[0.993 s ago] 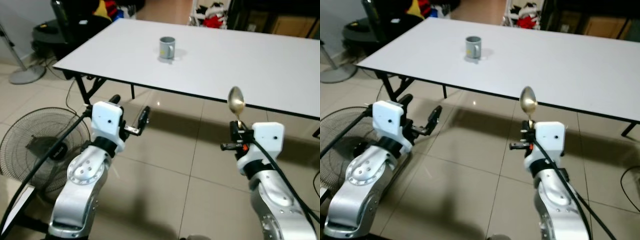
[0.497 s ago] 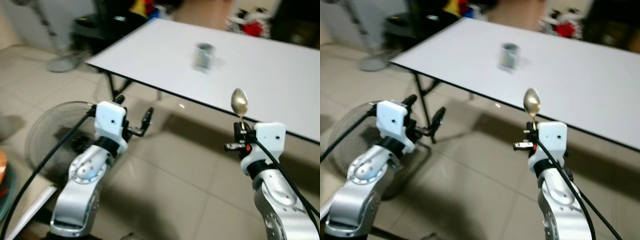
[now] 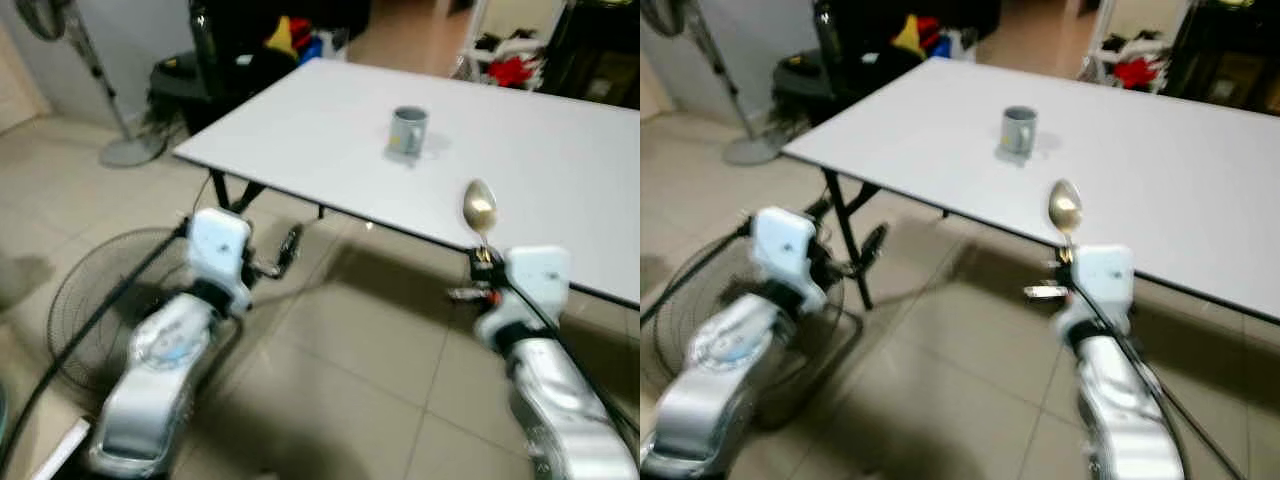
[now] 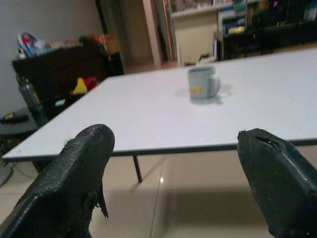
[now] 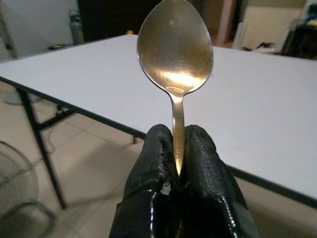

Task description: Setting the table

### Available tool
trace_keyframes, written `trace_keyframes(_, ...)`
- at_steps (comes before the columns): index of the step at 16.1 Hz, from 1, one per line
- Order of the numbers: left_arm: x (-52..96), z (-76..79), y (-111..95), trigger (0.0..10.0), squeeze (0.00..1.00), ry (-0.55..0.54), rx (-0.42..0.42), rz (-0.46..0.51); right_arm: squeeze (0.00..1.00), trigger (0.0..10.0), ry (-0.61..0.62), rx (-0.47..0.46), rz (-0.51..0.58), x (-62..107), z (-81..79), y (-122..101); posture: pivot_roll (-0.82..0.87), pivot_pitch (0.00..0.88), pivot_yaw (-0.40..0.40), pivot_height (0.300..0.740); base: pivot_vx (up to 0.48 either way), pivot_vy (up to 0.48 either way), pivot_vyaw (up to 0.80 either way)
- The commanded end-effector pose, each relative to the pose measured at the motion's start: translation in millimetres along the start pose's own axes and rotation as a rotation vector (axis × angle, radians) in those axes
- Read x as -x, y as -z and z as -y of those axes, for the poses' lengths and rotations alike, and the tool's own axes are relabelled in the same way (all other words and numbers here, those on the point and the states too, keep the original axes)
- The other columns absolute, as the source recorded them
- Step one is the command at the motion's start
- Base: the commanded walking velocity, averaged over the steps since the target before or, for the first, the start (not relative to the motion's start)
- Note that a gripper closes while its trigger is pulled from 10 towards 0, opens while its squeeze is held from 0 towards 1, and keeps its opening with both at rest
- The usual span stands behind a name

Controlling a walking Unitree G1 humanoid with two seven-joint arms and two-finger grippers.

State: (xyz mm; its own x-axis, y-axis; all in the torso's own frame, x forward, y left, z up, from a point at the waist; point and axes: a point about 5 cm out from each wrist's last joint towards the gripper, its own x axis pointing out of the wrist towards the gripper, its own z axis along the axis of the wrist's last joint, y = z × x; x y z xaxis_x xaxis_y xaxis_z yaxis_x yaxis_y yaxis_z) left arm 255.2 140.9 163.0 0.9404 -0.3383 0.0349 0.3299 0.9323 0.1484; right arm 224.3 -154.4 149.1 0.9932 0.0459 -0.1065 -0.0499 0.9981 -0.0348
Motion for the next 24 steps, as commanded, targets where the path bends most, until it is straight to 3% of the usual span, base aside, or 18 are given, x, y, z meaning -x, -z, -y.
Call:
trace_keyframes(1,-3.3,3.1,-2.6,10.0,0.00,0.017,0.002,0.005,0.00,10.0,0.017,0.009,0.016,0.7,4.2,-4.3,0.00,0.027,0.035,0.740,0.285,0.000,-0.80)
trace_keyframes(5,-2.4,4.6,-1.8,10.0,0.00,0.026,0.002,0.000,0.00,10.0,0.019,0.010,0.020,1.4,4.3,-4.7,0.00,0.032,0.038,0.740,0.285,0.000,-0.71)
trace_keyframes(19,1.5,6.1,0.7,10.0,0.00,0.028,0.001,-0.017,0.00,10.0,-0.025,0.038,-0.004,-3.0,0.5,-3.2,0.00,0.035,0.028,0.740,0.257,0.000,0.00)
trace_keyframes(24,2.7,5.3,1.1,10.0,0.00,0.013,0.005,-0.016,0.00,10.0,-0.027,0.044,-0.025,-13.3,1.3,-1.7,0.02,0.021,0.002,0.740,0.249,0.000,0.00)
